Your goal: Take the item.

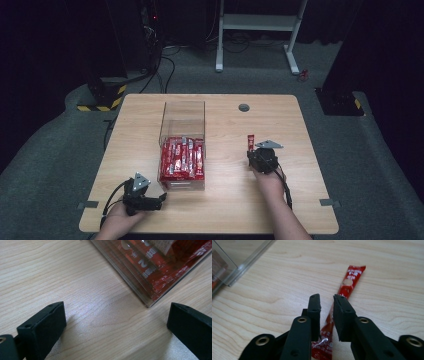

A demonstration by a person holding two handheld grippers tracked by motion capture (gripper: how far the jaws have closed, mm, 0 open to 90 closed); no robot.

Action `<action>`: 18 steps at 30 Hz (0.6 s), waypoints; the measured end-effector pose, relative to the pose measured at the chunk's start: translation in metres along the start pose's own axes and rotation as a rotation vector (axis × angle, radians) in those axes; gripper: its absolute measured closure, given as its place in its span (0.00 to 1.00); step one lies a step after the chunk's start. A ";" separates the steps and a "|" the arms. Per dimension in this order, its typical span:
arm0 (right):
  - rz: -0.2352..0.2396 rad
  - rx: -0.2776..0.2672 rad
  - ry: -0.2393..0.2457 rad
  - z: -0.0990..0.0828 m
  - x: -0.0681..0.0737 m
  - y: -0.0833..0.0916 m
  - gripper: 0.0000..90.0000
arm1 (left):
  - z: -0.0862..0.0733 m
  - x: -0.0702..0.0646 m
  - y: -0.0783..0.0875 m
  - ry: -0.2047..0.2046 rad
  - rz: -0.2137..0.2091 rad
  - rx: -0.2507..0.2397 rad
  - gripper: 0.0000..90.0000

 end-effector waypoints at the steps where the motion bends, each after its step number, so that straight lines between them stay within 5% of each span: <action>1: 0.000 -0.009 0.001 0.002 0.000 0.001 0.82 | 0.000 0.000 0.000 0.000 0.000 0.000 0.03; 18: 0.036 -0.044 -0.001 0.012 0.010 0.014 0.53 | 0.000 0.000 0.000 -0.001 0.000 0.000 0.03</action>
Point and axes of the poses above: each handheld gripper's, and its own axes: y roughly backward along the jaws, z roughly out of its top, x roughly to its left, the point moved 5 cm from there along -y, roughly forward along the jaws, and after that the axes turned 9 degrees about -x, right-handed, at the moved point
